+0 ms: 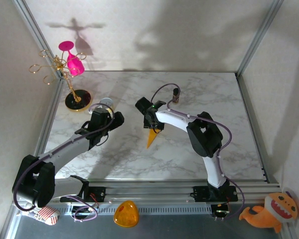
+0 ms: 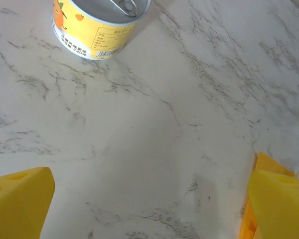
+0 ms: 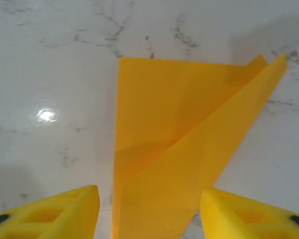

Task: Fold a paper plane with a square sheet of paper (pick it up from the middle)

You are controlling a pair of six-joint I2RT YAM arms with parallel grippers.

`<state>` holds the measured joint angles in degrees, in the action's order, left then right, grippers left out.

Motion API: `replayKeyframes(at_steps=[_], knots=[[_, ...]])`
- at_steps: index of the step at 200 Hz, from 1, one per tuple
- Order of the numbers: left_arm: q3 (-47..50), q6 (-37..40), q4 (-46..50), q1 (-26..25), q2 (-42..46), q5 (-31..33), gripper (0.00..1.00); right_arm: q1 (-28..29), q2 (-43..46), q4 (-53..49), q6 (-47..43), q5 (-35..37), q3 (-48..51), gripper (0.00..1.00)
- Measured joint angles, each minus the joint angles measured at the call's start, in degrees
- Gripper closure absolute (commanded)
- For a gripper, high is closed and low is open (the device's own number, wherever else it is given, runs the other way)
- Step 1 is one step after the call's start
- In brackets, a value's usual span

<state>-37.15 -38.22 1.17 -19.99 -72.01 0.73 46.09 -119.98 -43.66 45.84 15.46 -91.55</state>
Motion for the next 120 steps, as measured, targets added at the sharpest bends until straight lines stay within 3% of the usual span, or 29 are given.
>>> replayKeyframes(at_steps=[45,120], knots=[[0.0,0.9,-0.1,0.2,-0.2,0.0,0.01,0.1,-3.6,-4.0,2.0,1.5,-3.9,0.45],[0.0,1.0,-0.1,0.3,-1.3,0.0,0.01,0.7,-5.2,-8.5,3.7,3.2,-6.5,0.58]])
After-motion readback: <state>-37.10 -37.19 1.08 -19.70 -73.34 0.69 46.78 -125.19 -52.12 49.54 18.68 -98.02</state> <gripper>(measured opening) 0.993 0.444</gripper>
